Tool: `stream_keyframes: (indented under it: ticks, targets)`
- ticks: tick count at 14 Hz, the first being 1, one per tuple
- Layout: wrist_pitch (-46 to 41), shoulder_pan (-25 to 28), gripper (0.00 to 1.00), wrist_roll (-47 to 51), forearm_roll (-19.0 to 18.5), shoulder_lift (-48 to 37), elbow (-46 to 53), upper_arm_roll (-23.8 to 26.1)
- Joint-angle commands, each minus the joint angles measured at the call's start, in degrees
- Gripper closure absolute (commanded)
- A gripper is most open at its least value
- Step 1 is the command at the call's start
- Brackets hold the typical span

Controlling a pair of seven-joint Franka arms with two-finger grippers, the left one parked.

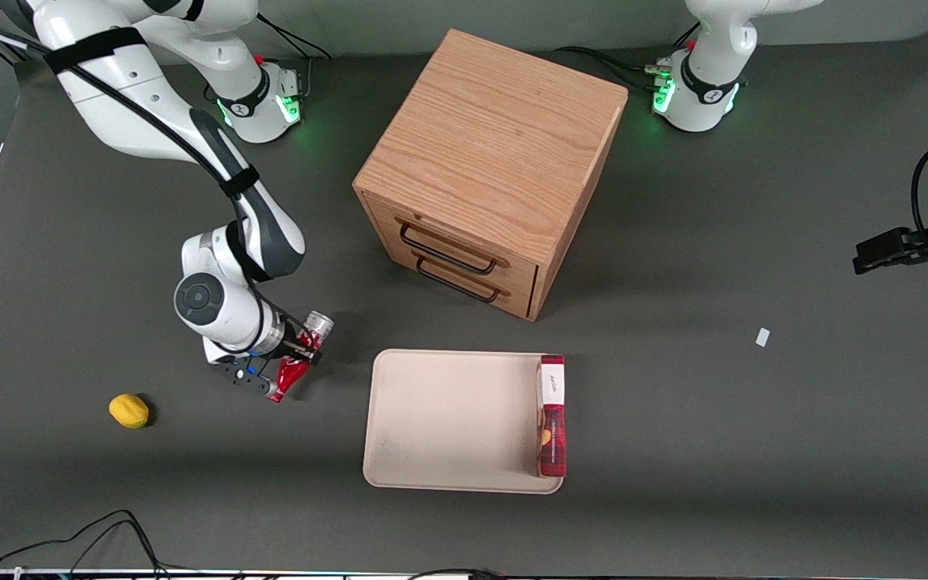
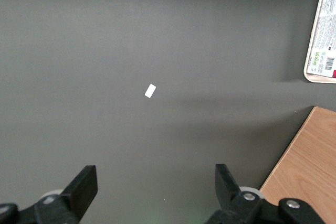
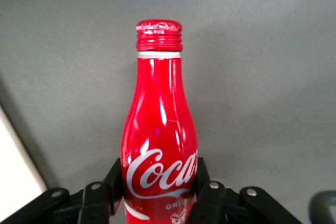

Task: Place coke bottle on tray
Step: 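Close the right gripper on the bottle's body, then lift the bottle and carry it over the cream tray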

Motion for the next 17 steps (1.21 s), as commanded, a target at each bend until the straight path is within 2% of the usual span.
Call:
stream_keyframes:
  ticks: [1, 4, 7, 11, 14, 17]
  targets:
    - [-10.23, 0.14, 1.00, -1.58, -1.06, -2.48, 7.60, 0.22]
    - [-17.46, 0.32, 1.00, -4.04, -1.67, -2.13, 17.18, 1.54]
    - [-19.05, 0.41, 1.00, -7.29, -4.05, -0.73, 23.69, 4.08]
    - [-23.36, 5.50, 1.00, -11.60, -4.05, 7.43, 41.15, 4.09]
    - [-22.05, 8.23, 1.00, -16.95, -4.05, 13.94, 48.57, 3.92]
    - [-17.59, 8.23, 1.00, -23.89, -3.62, 18.69, 49.56, 4.35]
